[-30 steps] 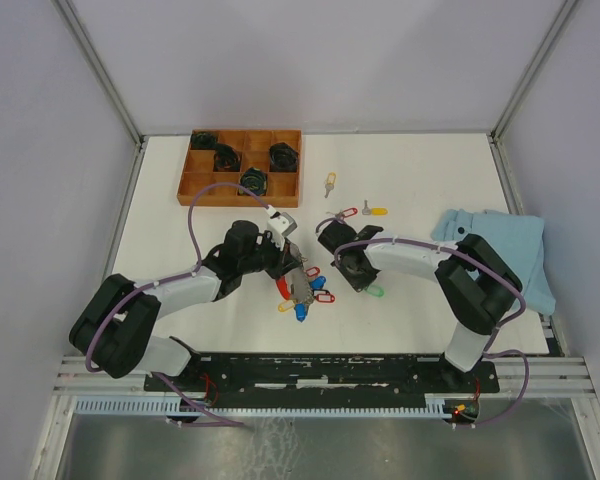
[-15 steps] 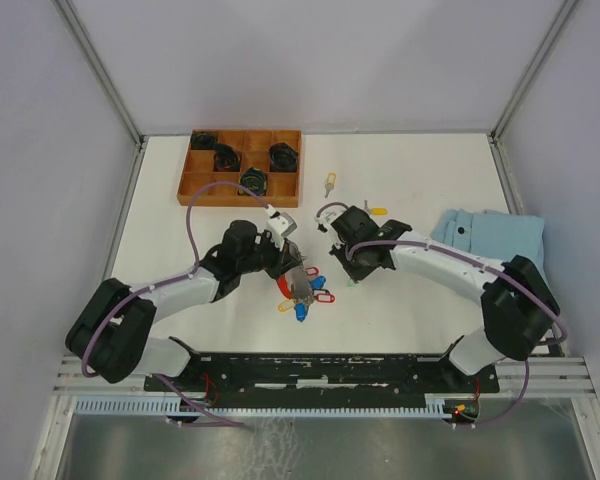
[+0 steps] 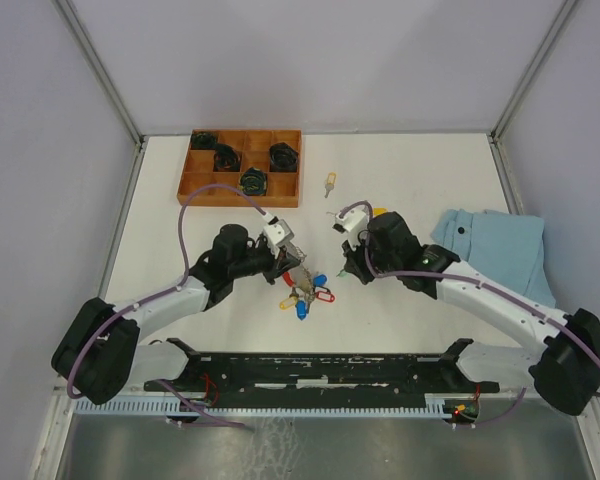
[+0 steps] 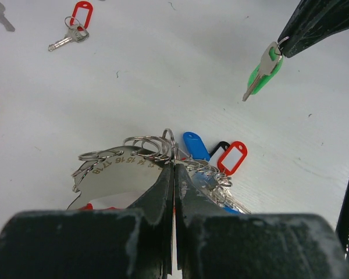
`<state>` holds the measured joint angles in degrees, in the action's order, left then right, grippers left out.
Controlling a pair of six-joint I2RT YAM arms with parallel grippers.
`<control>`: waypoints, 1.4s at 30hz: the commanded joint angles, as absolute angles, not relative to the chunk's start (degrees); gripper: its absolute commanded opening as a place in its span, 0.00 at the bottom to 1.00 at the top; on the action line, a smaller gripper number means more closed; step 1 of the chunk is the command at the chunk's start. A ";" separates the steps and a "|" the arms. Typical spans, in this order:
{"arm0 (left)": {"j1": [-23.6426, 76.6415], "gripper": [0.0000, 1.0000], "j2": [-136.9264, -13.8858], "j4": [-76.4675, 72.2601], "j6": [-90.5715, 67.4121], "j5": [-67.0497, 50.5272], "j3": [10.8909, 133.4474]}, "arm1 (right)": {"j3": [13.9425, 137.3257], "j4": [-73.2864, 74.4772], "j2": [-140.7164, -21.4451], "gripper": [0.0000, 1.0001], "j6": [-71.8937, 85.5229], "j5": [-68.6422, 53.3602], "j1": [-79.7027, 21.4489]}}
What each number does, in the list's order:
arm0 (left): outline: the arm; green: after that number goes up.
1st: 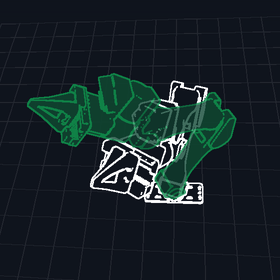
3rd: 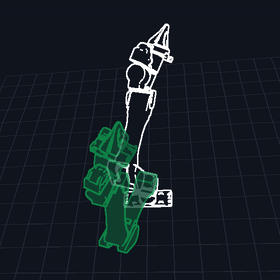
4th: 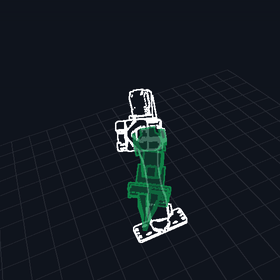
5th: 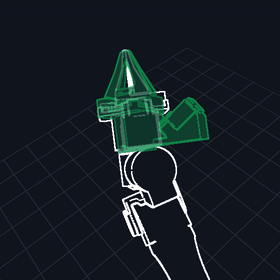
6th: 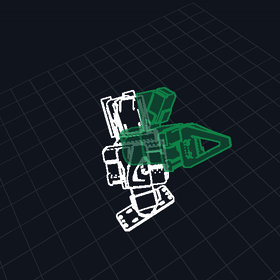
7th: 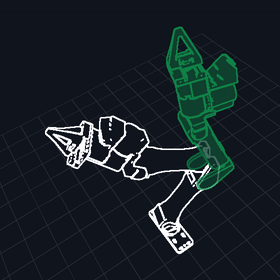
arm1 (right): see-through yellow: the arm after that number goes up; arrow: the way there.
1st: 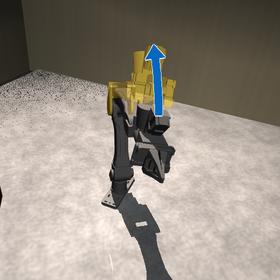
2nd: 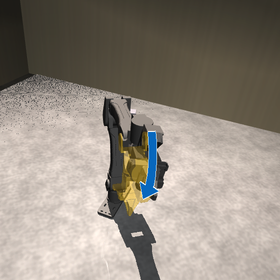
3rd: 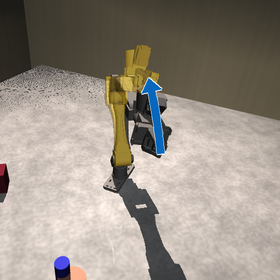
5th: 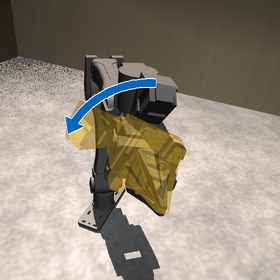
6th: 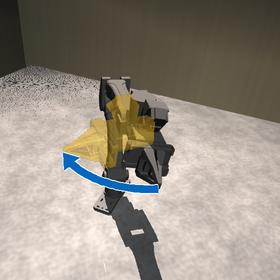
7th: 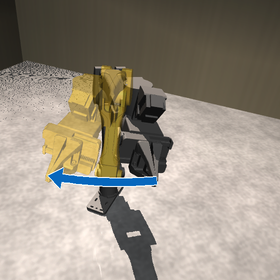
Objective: Put the keys on the keyring
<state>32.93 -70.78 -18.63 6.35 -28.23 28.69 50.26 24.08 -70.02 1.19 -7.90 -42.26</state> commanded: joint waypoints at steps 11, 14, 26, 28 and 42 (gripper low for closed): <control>33.05 0.03 -69.31 -22.07 17.10 -40.30 28.80 | 37.38 -1.87 -61.14 0.01 -10.41 -23.41 -42.12; 33.05 0.03 -69.84 -21.84 18.33 -41.43 28.67 | 36.95 -2.87 -62.10 0.01 -14.71 -28.08 -42.10; 33.14 0.03 -70.69 -21.27 19.82 -43.15 28.17 | 39.66 0.40 -69.02 0.01 -30.30 -40.26 -42.10; 33.16 0.03 -70.19 -21.27 19.95 -43.54 27.91 | 39.39 0.47 -69.46 0.01 -34.04 -40.91 -42.11; 33.34 0.03 -70.16 -21.36 20.71 -42.07 26.95 | 38.73 -2.85 -71.08 0.01 -37.39 -37.51 -42.15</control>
